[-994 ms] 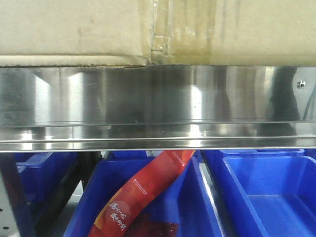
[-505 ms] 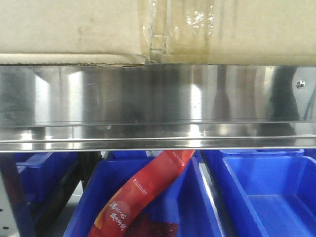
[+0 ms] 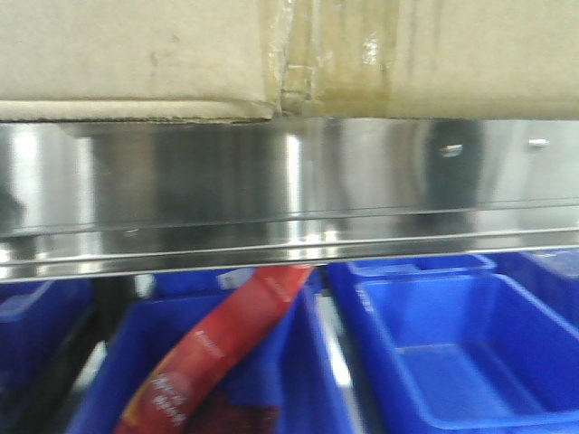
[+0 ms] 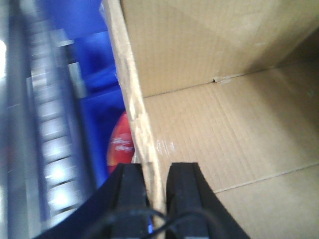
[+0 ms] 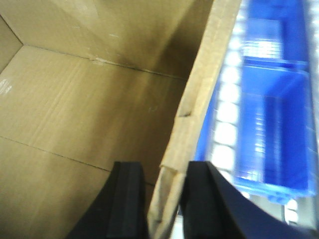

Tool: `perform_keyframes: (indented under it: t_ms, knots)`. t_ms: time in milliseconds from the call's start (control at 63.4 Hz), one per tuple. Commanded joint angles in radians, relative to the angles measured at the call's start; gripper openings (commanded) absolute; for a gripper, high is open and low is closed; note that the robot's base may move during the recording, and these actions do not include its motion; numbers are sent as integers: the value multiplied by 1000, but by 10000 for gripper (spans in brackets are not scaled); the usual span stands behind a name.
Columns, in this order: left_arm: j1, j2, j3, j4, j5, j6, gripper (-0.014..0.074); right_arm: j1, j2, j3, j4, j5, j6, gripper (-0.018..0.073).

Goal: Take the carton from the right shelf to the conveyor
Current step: 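Lift the box with both grippers and pull it off the shelf, then hold the box with both grippers while the base turns away from the shelf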

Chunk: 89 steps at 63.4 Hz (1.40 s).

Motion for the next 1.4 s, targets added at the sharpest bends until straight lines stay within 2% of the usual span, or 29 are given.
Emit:
perform_keyframes:
  t_ms: [0, 1388]
  knots:
    - [-7, -9, -5, -20, -37, 6, -17, 2, -13, -6, 36, -46, -27, -70]
    - [-9, -7, -5, -18, -41, 6, -17, 2, -13, -6, 38, -50, -27, -70]
